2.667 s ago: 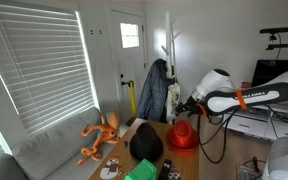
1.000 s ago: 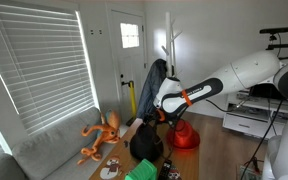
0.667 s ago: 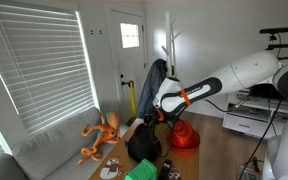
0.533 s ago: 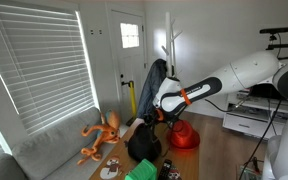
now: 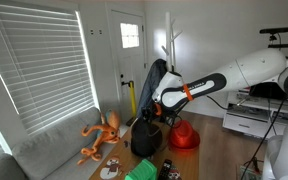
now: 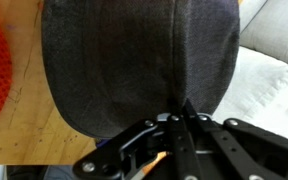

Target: Remove the orange hat from the black hat and then pick up the black hat and put it on top of the orange hat

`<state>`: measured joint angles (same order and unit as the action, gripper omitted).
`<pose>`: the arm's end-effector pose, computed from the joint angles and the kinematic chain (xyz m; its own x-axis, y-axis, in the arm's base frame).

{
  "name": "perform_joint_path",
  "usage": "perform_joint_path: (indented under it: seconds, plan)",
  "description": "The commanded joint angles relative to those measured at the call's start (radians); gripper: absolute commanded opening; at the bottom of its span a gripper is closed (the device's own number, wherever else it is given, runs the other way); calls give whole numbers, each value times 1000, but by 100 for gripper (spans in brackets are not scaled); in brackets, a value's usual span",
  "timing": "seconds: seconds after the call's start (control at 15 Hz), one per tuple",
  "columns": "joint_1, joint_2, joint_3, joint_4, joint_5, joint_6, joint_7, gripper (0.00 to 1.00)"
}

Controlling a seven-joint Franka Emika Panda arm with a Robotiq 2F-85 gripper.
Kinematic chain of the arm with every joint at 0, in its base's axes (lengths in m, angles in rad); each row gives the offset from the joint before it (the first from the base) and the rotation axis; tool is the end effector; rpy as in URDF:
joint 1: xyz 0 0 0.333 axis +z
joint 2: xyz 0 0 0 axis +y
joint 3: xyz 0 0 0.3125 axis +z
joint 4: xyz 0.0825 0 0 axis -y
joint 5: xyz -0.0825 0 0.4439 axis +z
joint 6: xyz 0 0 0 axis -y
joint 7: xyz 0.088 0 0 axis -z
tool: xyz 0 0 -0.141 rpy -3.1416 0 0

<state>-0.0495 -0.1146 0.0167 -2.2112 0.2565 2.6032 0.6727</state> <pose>0.6165 -0.0210 0.4208 0.5678 -0.7918 0.2252 -0.6558 -0.6005 -0.4576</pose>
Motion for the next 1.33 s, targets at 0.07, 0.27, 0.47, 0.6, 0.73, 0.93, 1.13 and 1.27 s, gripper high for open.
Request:
perform_joint_path:
  seconds: [0.07, 0.27, 0.47, 0.6, 0.73, 0.93, 1.13, 1.27]
  plan:
    - [-12, -115, 20, -9, -86, -10, 98, 2]
    - [-34, -203, 31, -33, -150, -55, 142, 2]
    - [-69, -301, 24, -78, -188, -106, 152, 2]
    - [-101, -359, 17, -111, -202, -150, 143, 2]
    - [-133, -412, 4, -149, -198, -193, 137, 2]
    - [-162, -487, -17, -204, -174, -248, 120, 2]
    - [-192, -552, -37, -264, -174, -276, 108, 2]
    - [-218, -595, -50, -304, -179, -282, 99, 2]
